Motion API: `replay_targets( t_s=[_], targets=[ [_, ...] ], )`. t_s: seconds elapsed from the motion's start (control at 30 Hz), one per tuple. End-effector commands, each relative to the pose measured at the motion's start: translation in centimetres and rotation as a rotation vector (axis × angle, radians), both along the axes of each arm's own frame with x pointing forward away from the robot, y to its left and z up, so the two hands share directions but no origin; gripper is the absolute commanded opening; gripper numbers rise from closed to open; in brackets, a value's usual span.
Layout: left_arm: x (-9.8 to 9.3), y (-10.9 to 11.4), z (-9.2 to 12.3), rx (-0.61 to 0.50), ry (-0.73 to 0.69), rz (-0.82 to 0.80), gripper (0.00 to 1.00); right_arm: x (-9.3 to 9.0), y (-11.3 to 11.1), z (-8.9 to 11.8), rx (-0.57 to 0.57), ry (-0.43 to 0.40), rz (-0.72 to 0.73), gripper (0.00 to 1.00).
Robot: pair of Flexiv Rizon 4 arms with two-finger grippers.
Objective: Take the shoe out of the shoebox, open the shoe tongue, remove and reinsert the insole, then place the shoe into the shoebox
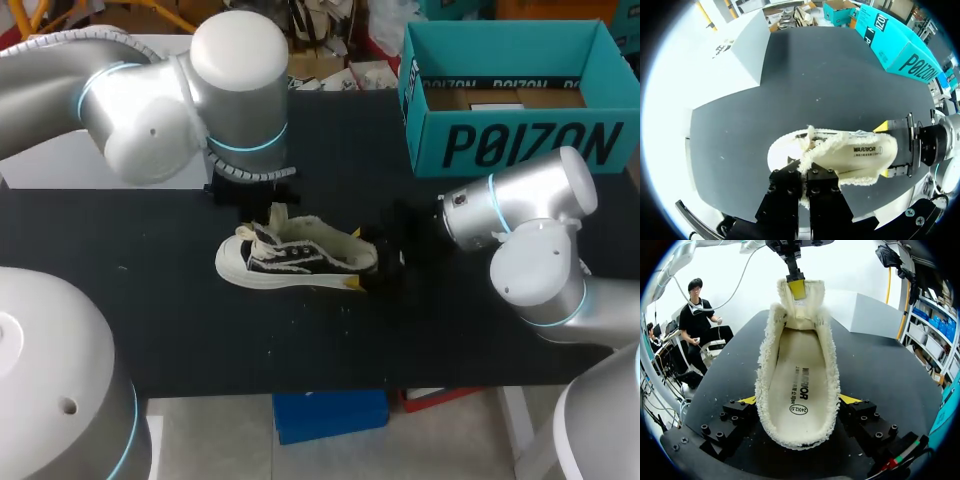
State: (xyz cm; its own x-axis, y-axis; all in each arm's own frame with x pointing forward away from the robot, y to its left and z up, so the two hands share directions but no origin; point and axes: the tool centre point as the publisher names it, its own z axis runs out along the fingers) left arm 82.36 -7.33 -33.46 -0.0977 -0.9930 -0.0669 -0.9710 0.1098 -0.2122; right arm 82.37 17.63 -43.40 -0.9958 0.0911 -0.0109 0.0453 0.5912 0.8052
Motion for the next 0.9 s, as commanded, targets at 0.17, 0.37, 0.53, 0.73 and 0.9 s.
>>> replay_targets(
  t_s=[0.17, 0.37, 0.53, 0.73, 0.9],
  targets=[
    [-0.6, 2.0, -0.6, -0.205, 0.002, -0.037, 0.00, 0.1, 0.1, -0.4, -0.001, 0.000, -0.003, 0.00],
    [-0.6, 2.3, -1.5, -0.218, 0.029, -0.044, 0.24, 0.1, 0.1, -0.4, -0.001, 0.000, -0.003, 0.00],
    [-0.4, 2.5, -1.7, -0.251, 0.047, -0.056, 0.47, 0.1, 0.1, -0.4, -0.001, 0.000, -0.003, 0.00],
    [-0.1, 2.8, -1.1, -0.280, 0.039, -0.082, 0.83, 0.1, 0.1, -0.4, -0.001, 0.000, -0.003, 0.00],
    [0.0, 3.0, -0.7, -0.281, 0.031, -0.096, 0.69, 0.1, 0.1, -0.4, -0.001, 0.000, -0.003, 0.00]
  ],
)
